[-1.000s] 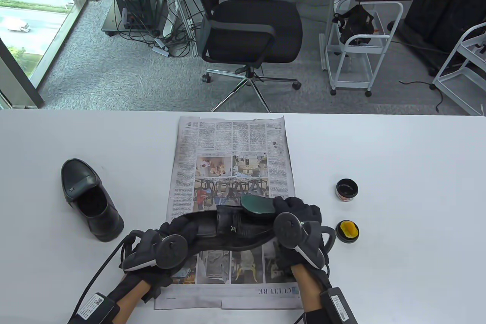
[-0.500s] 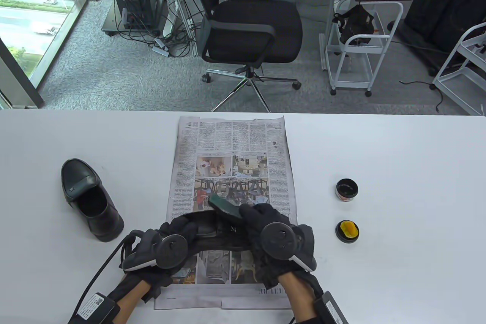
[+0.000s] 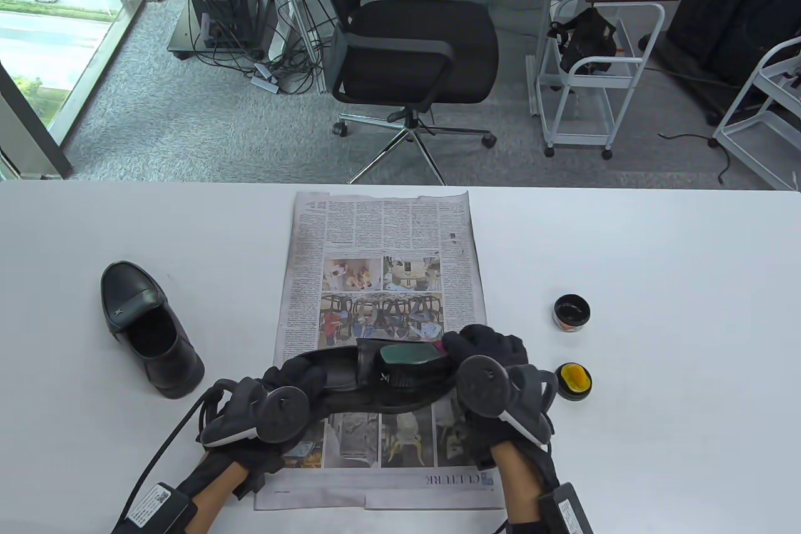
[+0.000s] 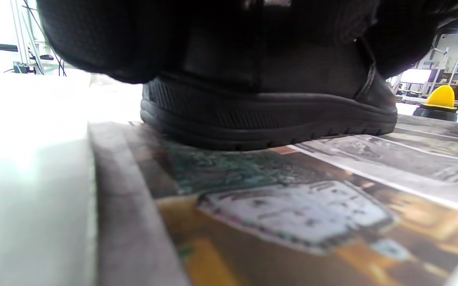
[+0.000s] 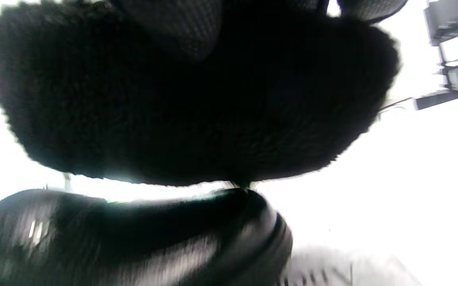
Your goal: Dip and apply built-in sponge shoe polish on shoes
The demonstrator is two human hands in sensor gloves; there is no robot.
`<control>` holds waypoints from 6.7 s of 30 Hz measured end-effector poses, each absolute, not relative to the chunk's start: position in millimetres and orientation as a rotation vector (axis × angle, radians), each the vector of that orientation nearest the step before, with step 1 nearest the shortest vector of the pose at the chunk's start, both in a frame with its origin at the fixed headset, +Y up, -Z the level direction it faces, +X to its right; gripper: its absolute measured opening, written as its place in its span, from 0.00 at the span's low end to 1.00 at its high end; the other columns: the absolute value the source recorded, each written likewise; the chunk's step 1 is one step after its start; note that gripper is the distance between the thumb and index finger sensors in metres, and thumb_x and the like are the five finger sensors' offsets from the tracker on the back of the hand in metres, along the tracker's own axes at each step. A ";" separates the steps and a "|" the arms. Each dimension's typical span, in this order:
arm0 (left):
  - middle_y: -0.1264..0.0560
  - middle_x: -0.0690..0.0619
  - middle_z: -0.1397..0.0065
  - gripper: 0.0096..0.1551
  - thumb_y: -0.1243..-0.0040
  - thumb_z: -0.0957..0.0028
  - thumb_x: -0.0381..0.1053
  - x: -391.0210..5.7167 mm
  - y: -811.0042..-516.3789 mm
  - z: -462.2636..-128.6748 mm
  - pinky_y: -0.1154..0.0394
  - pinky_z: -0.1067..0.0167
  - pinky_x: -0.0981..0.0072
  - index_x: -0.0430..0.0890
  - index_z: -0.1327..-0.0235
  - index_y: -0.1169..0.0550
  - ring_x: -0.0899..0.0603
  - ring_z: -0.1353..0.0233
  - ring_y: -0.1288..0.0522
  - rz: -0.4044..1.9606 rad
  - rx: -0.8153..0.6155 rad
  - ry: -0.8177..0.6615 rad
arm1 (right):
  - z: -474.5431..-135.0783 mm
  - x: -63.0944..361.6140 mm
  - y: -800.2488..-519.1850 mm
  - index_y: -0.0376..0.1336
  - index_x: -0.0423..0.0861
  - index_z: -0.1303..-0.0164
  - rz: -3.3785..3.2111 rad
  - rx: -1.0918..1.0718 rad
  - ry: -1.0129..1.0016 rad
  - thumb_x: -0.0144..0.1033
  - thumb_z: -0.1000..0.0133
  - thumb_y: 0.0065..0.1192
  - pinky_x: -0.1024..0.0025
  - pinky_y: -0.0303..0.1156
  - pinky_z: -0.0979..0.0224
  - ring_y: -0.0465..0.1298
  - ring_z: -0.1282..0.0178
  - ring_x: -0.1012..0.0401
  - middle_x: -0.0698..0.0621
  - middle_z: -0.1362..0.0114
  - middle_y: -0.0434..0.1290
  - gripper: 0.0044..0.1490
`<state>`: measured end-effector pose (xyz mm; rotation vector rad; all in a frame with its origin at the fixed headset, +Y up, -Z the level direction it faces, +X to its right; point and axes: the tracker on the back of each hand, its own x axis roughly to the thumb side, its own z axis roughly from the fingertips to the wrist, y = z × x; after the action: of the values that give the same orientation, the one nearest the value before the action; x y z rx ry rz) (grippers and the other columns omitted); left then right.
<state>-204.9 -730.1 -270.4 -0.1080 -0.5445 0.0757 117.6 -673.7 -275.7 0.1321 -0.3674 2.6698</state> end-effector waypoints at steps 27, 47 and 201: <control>0.46 0.47 0.23 0.32 0.51 0.36 0.61 -204.4 -730.8 -269.7 0.28 0.41 0.37 0.48 0.25 0.41 0.30 0.40 0.27 0.075 -0.102 -0.542 | -231.1 331.7 -715.9 0.64 0.42 0.32 2.244 -1.052 -0.139 0.31 0.47 0.58 0.38 0.72 0.39 0.82 0.57 0.50 0.39 0.42 0.76 0.31; 0.46 0.47 0.23 0.33 0.51 0.36 0.61 -204.0 -731.0 -269.7 0.28 0.41 0.36 0.47 0.25 0.42 0.30 0.40 0.27 0.076 -0.104 -0.540 | -256.1 281.0 -693.7 0.58 0.43 0.26 2.455 -0.742 -0.179 0.42 0.48 0.64 0.26 0.56 0.29 0.66 0.30 0.33 0.32 0.23 0.58 0.40; 0.43 0.46 0.25 0.27 0.52 0.35 0.59 -201.6 -730.6 -271.1 0.28 0.42 0.35 0.48 0.29 0.37 0.29 0.41 0.27 0.085 -0.090 -0.531 | -301.8 12.5 -686.1 0.71 0.43 0.46 2.804 0.330 -0.057 0.46 0.51 0.65 0.44 0.76 0.41 0.82 0.60 0.52 0.45 0.54 0.80 0.28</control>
<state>-201.6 -730.6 -271.1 -0.0895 -0.5313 0.0845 12.5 -686.1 -301.8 0.3300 -0.0566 2.8039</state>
